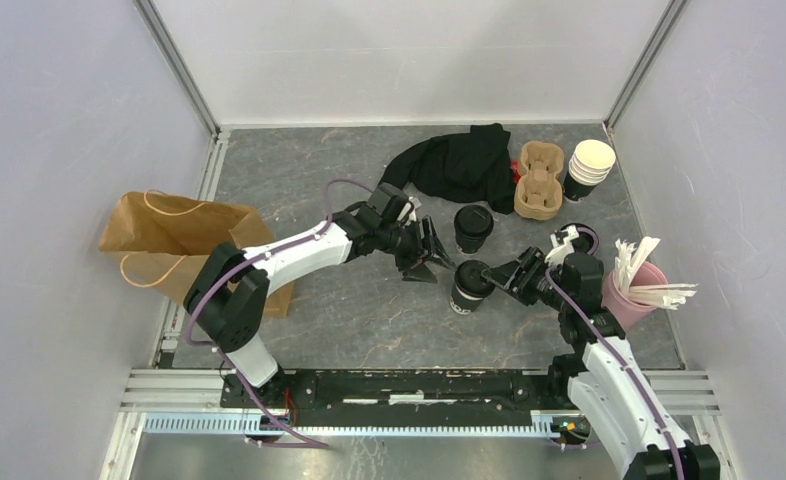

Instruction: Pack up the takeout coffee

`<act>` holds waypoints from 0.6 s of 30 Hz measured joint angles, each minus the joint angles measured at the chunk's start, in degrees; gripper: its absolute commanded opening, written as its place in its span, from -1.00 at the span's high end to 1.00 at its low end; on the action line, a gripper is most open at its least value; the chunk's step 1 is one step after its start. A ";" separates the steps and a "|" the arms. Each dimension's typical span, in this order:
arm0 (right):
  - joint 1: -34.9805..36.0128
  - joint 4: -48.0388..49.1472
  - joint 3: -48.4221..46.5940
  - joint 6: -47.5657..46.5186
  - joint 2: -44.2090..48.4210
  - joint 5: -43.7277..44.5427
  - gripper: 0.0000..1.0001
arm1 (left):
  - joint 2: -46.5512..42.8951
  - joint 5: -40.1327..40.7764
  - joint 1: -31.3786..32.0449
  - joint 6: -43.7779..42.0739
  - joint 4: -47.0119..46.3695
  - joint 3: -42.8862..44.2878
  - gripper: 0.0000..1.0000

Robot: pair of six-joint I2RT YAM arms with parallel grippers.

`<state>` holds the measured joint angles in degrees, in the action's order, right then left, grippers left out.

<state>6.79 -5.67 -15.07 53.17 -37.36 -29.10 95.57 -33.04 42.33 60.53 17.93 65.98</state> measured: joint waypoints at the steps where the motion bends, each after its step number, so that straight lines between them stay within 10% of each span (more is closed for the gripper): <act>1: 0.15 -0.02 0.00 0.09 0.20 0.22 -0.24 | 0.00 -0.37 0.33 1.46 -1.44 -1.01 -0.37; 12: 1.25 -3.45 -2.69 -2.45 0.11 -3.28 -0.62 | 0.33 -0.24 1.42 2.99 -4.02 -0.42 -0.44; 18: 1.29 -14.01 -14.03 -20.41 -9.90 -8.22 -0.83 | 0.61 1.60 1.53 -2.27 0.52 4.02 -0.51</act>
<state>8.08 -19.68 -29.10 32.75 -47.27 -37.32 96.18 -31.44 43.86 58.26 18.46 70.00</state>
